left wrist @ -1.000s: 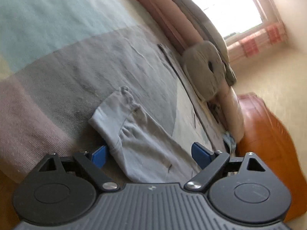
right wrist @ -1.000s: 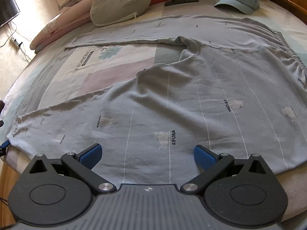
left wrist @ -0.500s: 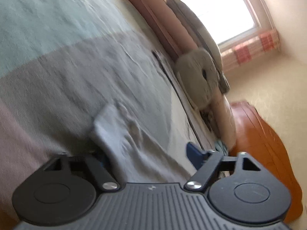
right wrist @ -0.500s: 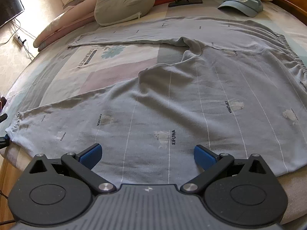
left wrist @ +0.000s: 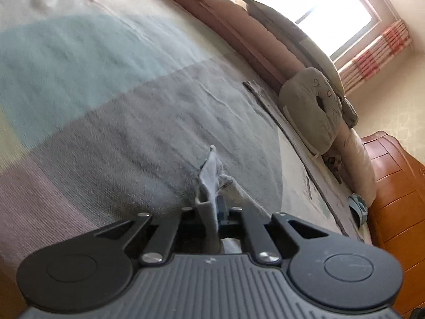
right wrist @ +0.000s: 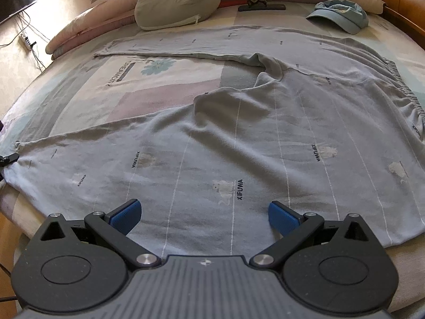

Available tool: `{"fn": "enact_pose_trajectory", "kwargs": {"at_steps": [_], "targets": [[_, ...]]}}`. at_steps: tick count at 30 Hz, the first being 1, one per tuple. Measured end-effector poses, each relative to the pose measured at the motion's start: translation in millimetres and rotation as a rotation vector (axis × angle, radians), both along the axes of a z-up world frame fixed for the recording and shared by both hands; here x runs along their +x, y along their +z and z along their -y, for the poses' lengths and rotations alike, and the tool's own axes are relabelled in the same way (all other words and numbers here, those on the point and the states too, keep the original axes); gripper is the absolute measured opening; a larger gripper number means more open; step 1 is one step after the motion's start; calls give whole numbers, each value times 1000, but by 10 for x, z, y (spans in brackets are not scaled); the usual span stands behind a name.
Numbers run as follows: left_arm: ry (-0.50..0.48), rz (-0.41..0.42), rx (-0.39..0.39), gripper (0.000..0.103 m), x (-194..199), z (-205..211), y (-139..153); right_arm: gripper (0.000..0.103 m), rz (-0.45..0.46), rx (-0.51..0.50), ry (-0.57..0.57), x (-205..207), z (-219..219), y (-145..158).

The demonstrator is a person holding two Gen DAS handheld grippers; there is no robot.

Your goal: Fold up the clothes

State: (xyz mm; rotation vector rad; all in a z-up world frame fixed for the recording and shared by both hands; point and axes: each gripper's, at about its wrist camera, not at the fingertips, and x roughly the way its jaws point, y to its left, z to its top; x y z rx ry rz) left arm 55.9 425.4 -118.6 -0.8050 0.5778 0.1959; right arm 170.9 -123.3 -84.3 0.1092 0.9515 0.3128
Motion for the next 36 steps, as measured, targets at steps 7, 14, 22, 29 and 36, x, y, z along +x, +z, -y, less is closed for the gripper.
{"fn": "enact_pose_trajectory", "kwargs": {"at_steps": [7, 14, 22, 29, 36], "targets": [[38, -31, 34, 6, -126, -51, 40, 103, -5, 28, -51, 21, 129, 34], [59, -52, 19, 6, -214, -132, 27, 103, 1, 36, -95, 23, 278, 60], [100, -86, 91, 12, -271, -174, 153, 103, 35, 6, -142, -6, 472, 99], [31, -114, 208, 25, -239, 42, 372, 103, 76, -103, -210, -33, 693, 55], [-240, -167, 460, 46, 88, 824, 421, 103, 91, -154, -145, -76, 474, -23]]}}
